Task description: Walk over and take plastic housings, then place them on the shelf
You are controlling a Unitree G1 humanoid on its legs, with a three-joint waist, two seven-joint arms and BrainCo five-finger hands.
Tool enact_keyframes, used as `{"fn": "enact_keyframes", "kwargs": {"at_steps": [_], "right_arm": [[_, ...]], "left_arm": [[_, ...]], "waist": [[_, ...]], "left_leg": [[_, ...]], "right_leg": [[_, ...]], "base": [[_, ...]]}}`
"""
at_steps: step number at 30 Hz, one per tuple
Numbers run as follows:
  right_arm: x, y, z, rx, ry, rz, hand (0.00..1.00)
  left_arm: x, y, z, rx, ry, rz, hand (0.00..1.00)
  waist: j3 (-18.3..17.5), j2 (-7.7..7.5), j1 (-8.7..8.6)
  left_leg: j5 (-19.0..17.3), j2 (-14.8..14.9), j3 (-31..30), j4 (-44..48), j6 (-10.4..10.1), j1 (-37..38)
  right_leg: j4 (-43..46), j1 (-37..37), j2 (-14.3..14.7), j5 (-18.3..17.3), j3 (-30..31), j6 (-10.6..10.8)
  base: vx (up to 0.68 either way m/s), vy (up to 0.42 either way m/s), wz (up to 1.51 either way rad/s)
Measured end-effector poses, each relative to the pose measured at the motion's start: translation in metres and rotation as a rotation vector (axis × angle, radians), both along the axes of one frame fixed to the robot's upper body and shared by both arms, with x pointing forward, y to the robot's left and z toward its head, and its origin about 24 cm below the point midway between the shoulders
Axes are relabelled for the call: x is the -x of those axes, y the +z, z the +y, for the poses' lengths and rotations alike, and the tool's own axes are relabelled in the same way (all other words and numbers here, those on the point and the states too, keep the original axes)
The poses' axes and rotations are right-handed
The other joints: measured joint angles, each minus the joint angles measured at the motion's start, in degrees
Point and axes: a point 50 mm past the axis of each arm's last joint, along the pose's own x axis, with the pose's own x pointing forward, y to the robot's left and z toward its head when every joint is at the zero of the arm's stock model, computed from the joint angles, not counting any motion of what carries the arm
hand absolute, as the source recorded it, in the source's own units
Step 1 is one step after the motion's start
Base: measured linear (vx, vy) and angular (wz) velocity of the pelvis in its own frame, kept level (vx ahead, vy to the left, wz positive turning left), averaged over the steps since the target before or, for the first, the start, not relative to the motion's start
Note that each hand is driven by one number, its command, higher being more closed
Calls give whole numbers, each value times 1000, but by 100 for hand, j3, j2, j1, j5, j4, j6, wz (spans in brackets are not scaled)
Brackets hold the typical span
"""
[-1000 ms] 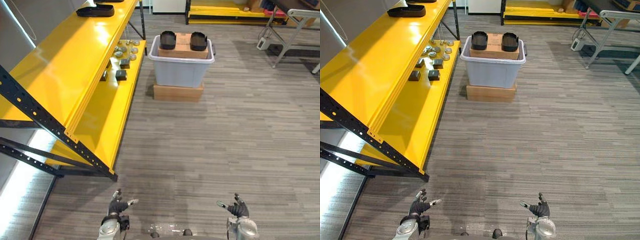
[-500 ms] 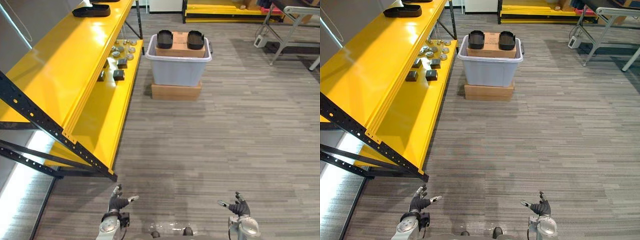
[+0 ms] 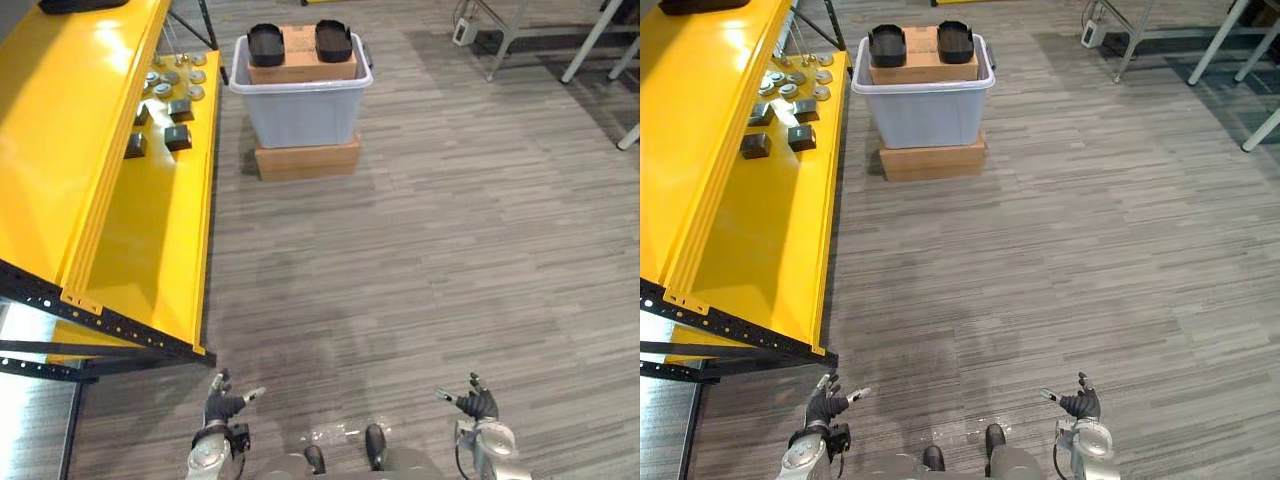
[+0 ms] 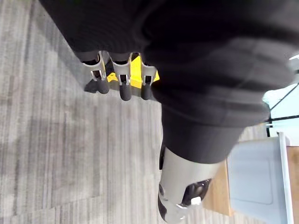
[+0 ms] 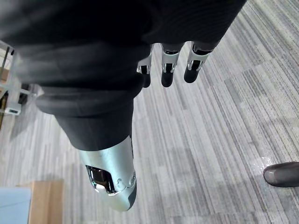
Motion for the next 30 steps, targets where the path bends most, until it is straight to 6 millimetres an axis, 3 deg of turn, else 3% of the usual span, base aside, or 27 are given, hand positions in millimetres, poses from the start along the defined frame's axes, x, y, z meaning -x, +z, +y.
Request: {"fn": "enact_keyframes", "kwargs": {"at_steps": [2, 3, 7, 8, 9, 10, 11, 12, 13, 14, 15, 16, 17, 18, 19, 20, 21, 23, 24, 25, 27, 28, 29, 30], "right_arm": [[-2, 1, 0, -2, 1, -4, 0], [-2, 0, 1, -3, 2, -1, 0], [-18, 9, -4, 14, 16, -43, 0], [-25, 13, -6, 25, 17, -61, 0], [-25, 14, -6, 26, 15, -63, 0], [-25, 14, -7, 27, 6, -62, 0], [-22, 13, -8, 34, -4, -56, 0], [-24, 14, -9, 37, -4, -60, 0], [-28, 16, -8, 35, -1, -71, 0], [-30, 16, -8, 34, 0, -75, 0], [-31, 17, -7, 34, 5, -77, 0], [-31, 16, -6, 35, 15, -73, 0], [-31, 16, -4, 36, 27, -73, 0], [-34, 17, 0, 35, 47, -78, 0], [-37, 17, 4, 28, 52, -90, 0], [-38, 18, 4, 27, 51, -92, 0], [-38, 18, 3, 30, 45, -93, 0], [-39, 19, 1, 35, 42, -97, 0], [-40, 19, 2, 32, 42, -93, 0], [-39, 18, 1, 32, 41, -86, 0], [-39, 19, -4, 38, 21, -89, 0], [-38, 19, -6, 35, 9, -88, 0], [-36, 15, -5, 23, 3, -71, 0], [-34, 12, -3, 14, 4, -57, 0]], "left_arm": [[-1, 1, 1, -4, -2, -2, 0], [-3, 1, 2, -16, 1, -1, 0], [-12, 5, 5, -25, 2, -24, 0], [-15, 7, 5, -34, 12, -32, 0], [-15, 7, 5, -35, 12, -33, 0], [-16, 7, 5, -36, 14, -35, 0], [-16, 7, 4, -35, 15, -35, 0], [-16, 7, 2, -27, 16, -36, 0], [-20, 8, 0, -25, 9, -45, 0], [-20, 8, -1, -22, 10, -46, 0], [-19, 7, -3, -12, 18, -42, 0], [-17, 5, -4, -2, 23, -34, 0], [-15, 4, -5, 1, 26, -29, 0], [-13, 3, -3, 2, 31, -26, 0], [-10, 2, -2, 6, 42, -20, 0], [-9, 1, -2, 12, 47, -17, 0], [-8, 0, -3, 21, 53, -15, 0], [-8, 1, -4, 25, 54, -17, 0], [-9, 1, -4, 23, 54, -20, 0], [-7, 0, -5, 28, 55, -16, 0], [-4, -1, -11, 46, 61, -14, 0], [-4, -1, -12, 50, 62, -13, 0], [-3, -2, -11, 47, 62, -9, 0], [-4, -2, -11, 46, 65, -7, 0]], "waist": [[199, 14, -20], [298, -4, -3], [511, 93, -96], [589, 85, -162], [600, 70, -165], [615, 33, -176], [590, 36, -202], [584, 95, -189], [589, 85, -205], [587, 92, -206], [589, 133, -210], [596, 155, -202], [600, 173, -182], [606, 188, -136], [642, 133, -68], [652, 115, 5], [673, 73, 48], [707, 19, 188], [715, 21, 224], [747, -76, 283], [722, 53, 436], [710, 91, 495], [680, 126, 511], [609, 1, 489]], "left_leg": [[-175, -46, -62, 42, 132, 240], [-243, -79, -72, 9, 152, 449], [-351, 74, -219, -207, 62, 776], [-430, 153, -304, -356, -91, 1009], [-454, 158, -323, -375, -134, 1066], [-521, 176, -409, -385, -255, 1193], [-604, 279, -572, -365, -406, 1317], [-581, 395, -655, -272, -512, 1293], [-423, 445, -756, -15, -776, 1233], [-327, 485, -771, 239, -938, 1191], [-14, 568, -834, 1171, -1102, 927], [717, 695, -836, 2415, -1092, 530], [1125, 844, -830, 3114, -1152, 257], [999, 1133, -651, 4487, -959, -329], [823, 1279, -483, 5302, -682, -821], [760, 1285, -404, 5489, -584, -1044], [674, 1174, -282, 5468, -482, -1461], [501, 887, -235, 4727, -503, -2050], [447, 623, -247, 3800, -465, -2309], [555, 306, -296, 2382, -605, -2368], [1100, 118, -497, 156, -740, -2360], [1241, 129, -533, -254, -765, -2373], [1830, 101, -481, -165, -642, -2447], [2248, -33, -433, -136, -206, -2437]], "right_leg": [[1360, -510, -139, -173, -347, 68], [1595, -684, -256, -348, -670, -45], [600, -1371, -264, -165, -1225, -96], [-331, -1575, -228, 419, -1212, -101], [-473, -1593, -227, 537, -1209, -120], [-715, -1632, -231, 1006, -1211, -168], [-525, -1651, -233, 1631, -1226, -481], [-33, -1802, -218, 1381, -1323, -676], [508, -1932, -256, 953, -1397, -762], [674, -1894, -253, 746, -1430, -785], [795, -1601, -214, 400, -1521, -849], [619, -1124, -146, 173, -1576, -892], [448, -829, -77, 114, -1601, -937], [28, -272, 106, 74, -1606, -988], [-340, 259, 186, 60, -1553, -1018], [-536, 516, 203, 54, -1518, -1021], [-936, 994, 198, 54, -1459, -1021], [-1438, 1553, 171, 48, -1364, -1010], [-1713, 1894, 91, 4, -1318, -939], [-1913, 2169, -14, -61, -1270, -857], [-2252, 2565, -25, -159, -1131, -756], [-2328, 2683, -10, -229, -1053, -689], [-2410, 2905, -40, -346, -933, -637], [-2324, 2953, -147, -344, -929, -647]], "base": [[138, 70, 10], [163, 65, 9], [309, 13, 25], [395, -58, 37], [531, -104, 36], [434, -125, 36], [654, -209, 36], [670, -262, 35], [558, -241, 18], [584, -261, 25], [614, -259, 24], [611, -256, 26], [583, -238, 13], [528, -203, -7], [522, -177, -15], [508, -129, -16], [516, -84, -9], [504, -37, -16], [526, 31, -26], [650, 61, -36], [560, 91, -45], [584, 177, -48], [610, 203, -28], [754, 241, -12]]}}
